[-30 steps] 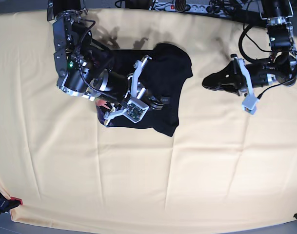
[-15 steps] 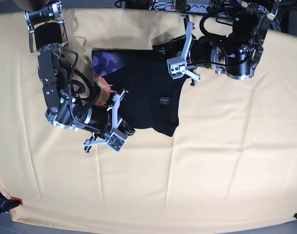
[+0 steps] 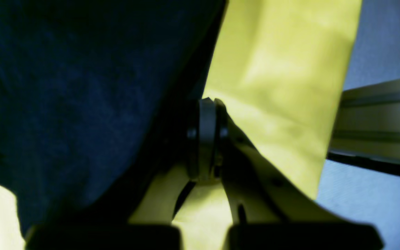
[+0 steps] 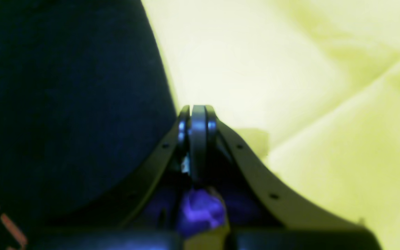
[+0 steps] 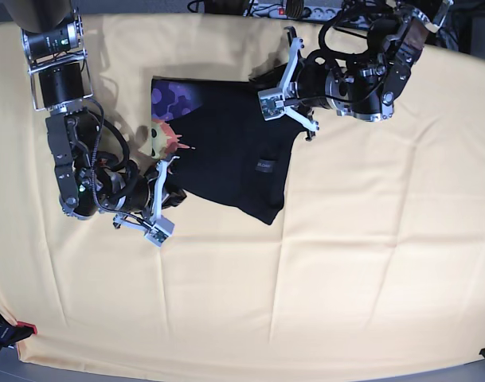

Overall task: Fold the T-shirt properly
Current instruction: 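Flip the folded bundle over with both grippers, graphic side up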

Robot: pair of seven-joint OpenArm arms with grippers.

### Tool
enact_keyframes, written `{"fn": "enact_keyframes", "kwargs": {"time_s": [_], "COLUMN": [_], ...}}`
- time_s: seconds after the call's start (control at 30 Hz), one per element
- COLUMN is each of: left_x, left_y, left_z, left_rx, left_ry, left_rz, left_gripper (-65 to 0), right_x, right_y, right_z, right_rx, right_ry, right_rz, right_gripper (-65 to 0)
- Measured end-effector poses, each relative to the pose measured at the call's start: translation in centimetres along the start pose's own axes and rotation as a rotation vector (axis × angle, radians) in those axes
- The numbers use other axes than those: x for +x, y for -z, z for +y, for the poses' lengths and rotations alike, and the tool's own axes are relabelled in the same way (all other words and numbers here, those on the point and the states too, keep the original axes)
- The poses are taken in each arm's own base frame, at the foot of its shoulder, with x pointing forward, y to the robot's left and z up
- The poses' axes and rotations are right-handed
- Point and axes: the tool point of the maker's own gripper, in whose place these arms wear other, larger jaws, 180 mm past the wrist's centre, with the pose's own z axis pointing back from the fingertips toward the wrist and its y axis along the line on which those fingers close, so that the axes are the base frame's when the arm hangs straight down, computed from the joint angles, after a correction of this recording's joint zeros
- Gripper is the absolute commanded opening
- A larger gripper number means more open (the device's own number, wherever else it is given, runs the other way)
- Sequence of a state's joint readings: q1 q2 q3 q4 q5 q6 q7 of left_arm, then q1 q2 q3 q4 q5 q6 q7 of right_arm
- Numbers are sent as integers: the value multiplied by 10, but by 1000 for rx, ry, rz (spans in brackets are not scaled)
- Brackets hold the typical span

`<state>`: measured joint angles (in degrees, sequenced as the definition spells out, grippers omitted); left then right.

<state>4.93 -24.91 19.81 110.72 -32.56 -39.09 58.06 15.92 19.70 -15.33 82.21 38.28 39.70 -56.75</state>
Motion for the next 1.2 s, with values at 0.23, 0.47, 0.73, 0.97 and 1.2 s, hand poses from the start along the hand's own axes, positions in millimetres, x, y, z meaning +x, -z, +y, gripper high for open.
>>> {"fn": "enact_keyframes", "kwargs": {"time_s": [0.23,0.47,0.73,0.97,1.2], "left_x": [1,6,19,26,51], "left_y": [3,-7,-10,-8,-62], "left_z": [52,120,172,181,161], "left_rx": [41,158,271,262,117], "left_ry": [-59,-69,-73,-106,-227], "left_rz": [-53,-83,-217,-181,-273], "left_gripper": [-650,-650,-650,-650,-650], "right_x": [-11,-34,-49,-20,48], "right_y": [-16,-13,-24,-37,-102], "right_z": [18,51,100,84,69], "right_rx": [87,134,136,-109,-45], "right_ry": [34,52,17,83,164], "right_rz": [-8,-2,13,-115,-548], "right_gripper": [-650,-650,-650,-650,-650]}}
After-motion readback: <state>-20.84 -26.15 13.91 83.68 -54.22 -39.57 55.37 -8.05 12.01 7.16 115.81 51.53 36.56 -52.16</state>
